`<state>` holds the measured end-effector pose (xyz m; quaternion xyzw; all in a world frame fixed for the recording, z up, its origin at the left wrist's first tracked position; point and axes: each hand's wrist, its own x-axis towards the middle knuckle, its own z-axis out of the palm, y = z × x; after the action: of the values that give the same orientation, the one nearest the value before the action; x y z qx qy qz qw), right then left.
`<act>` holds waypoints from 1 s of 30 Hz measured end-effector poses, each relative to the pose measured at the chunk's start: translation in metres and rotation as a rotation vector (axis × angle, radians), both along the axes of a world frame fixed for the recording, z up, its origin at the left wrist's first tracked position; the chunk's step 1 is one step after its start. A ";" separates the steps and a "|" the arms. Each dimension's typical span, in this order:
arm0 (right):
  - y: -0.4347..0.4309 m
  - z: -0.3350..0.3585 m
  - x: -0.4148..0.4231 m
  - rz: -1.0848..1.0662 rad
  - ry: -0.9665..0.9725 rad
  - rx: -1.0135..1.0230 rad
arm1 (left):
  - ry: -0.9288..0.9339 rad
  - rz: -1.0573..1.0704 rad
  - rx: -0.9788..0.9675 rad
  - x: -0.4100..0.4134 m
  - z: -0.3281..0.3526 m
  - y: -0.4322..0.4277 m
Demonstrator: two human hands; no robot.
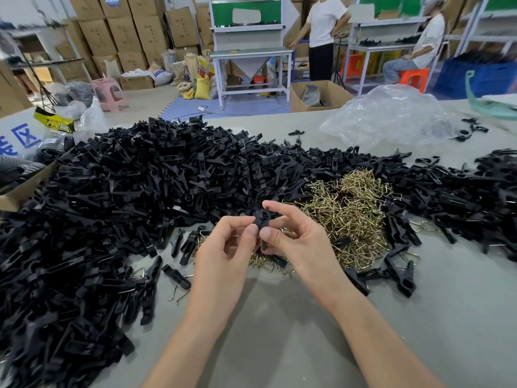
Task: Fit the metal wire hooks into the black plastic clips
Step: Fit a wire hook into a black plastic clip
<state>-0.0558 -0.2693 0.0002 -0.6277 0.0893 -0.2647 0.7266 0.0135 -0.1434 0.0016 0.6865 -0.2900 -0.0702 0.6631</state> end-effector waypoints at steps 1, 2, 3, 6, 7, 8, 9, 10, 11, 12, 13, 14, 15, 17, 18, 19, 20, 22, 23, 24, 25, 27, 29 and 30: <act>-0.001 0.001 -0.001 -0.001 0.000 0.000 | -0.009 0.000 0.010 0.000 0.000 0.000; -0.001 0.001 -0.001 0.005 0.000 0.011 | -0.019 -0.002 0.020 0.000 0.001 0.001; -0.002 0.002 -0.001 0.016 0.000 0.032 | -0.028 -0.003 0.029 0.000 0.002 0.001; -0.003 0.003 -0.002 0.057 0.005 0.076 | -0.040 -0.023 0.034 0.001 0.004 0.002; -0.003 0.002 -0.002 0.066 0.004 0.076 | -0.038 -0.030 0.036 0.001 0.003 0.002; -0.004 0.002 -0.001 0.063 -0.001 0.074 | -0.034 -0.025 0.044 0.002 0.003 0.002; -0.004 0.003 -0.001 0.046 -0.012 0.072 | -0.036 -0.007 0.062 0.002 0.001 0.002; -0.006 0.002 -0.001 0.018 -0.027 0.078 | -0.048 0.018 0.092 0.003 -0.002 0.002; -0.008 0.002 -0.001 -0.019 -0.043 0.101 | -0.072 0.043 0.133 0.004 -0.004 0.002; -0.011 0.003 -0.002 -0.061 -0.059 0.142 | -0.118 0.065 0.195 0.005 -0.006 0.002; -0.014 0.003 -0.002 -0.104 -0.075 0.193 | -0.208 0.080 0.289 0.007 -0.008 0.003; -0.017 0.004 -0.003 -0.144 -0.090 0.243 | -0.343 0.085 0.414 0.008 -0.010 0.004; -0.019 0.005 -0.004 -0.177 -0.103 0.281 | -0.485 0.081 0.550 0.009 -0.013 0.006; -0.023 0.006 -0.005 -0.215 -0.126 0.333 | -0.657 0.070 0.770 0.008 -0.016 0.007; -0.024 0.006 -0.005 -0.222 -0.135 0.356 | -0.687 0.067 0.827 0.008 -0.017 0.008; -0.024 0.007 -0.006 -0.227 -0.142 0.374 | -0.693 0.063 0.855 0.008 -0.018 0.008; -0.023 0.007 -0.006 -0.231 -0.146 0.387 | -0.683 0.053 0.868 0.009 -0.018 0.008; -0.023 0.008 -0.006 -0.234 -0.148 0.399 | -0.640 0.021 0.861 0.014 -0.019 0.007; -0.022 0.008 -0.006 -0.235 -0.145 0.400 | -0.608 0.007 0.852 0.017 -0.019 0.007; -0.022 0.009 -0.006 -0.236 -0.141 0.399 | -0.580 -0.005 0.838 0.020 -0.020 0.008; -0.022 0.010 -0.006 -0.237 -0.136 0.396 | -0.560 -0.014 0.821 0.023 -0.020 0.009; -0.021 0.010 -0.007 -0.239 -0.128 0.389 | -0.534 -0.015 0.783 0.025 -0.020 0.010; -0.021 0.011 -0.006 -0.240 -0.123 0.386 | -0.506 0.011 0.715 0.025 -0.019 0.010; -0.021 0.011 -0.006 -0.242 -0.122 0.388 | -0.495 0.032 0.662 0.025 -0.018 0.010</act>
<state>-0.0621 -0.2899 0.0110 -0.4438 0.1689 -0.3651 0.8007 0.0389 -0.1332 -0.0165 0.8633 -0.3917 0.0178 0.3177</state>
